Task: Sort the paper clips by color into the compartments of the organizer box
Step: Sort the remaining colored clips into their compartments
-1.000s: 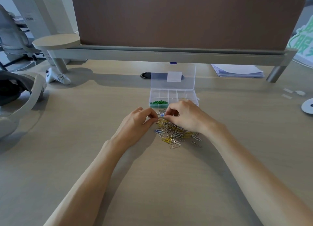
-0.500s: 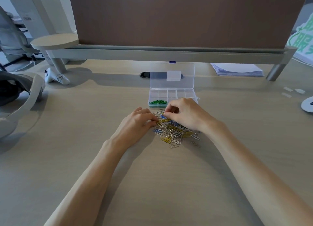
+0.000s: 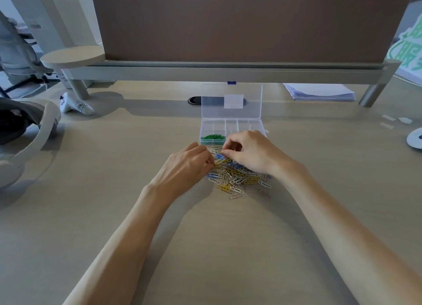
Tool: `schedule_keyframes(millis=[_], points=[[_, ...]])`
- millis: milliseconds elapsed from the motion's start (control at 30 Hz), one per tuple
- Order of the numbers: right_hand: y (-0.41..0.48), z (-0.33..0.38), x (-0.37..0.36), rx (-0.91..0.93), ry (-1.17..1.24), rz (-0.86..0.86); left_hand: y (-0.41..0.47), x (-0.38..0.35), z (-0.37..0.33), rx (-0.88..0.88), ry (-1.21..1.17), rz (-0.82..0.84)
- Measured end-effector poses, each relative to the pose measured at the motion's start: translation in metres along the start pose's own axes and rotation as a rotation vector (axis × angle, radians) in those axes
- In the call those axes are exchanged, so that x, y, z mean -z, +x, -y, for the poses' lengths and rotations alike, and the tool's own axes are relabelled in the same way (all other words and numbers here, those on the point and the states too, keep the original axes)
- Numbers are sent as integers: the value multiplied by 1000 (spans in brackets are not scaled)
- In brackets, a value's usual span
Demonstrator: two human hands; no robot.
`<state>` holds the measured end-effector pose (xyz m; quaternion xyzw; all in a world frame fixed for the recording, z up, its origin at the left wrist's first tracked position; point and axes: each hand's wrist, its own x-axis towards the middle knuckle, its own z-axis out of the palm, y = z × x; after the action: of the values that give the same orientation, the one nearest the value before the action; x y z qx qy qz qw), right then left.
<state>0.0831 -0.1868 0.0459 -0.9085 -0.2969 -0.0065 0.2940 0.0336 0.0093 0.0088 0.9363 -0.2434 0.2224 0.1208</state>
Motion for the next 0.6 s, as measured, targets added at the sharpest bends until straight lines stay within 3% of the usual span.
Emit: schedule_keyframes(millis=[300, 600], points=[[-1, 1, 4, 1, 27, 19, 0, 5, -4, 262, -194, 8], [-1, 2, 4, 10, 97, 36, 2, 4, -6, 340, -372, -71]])
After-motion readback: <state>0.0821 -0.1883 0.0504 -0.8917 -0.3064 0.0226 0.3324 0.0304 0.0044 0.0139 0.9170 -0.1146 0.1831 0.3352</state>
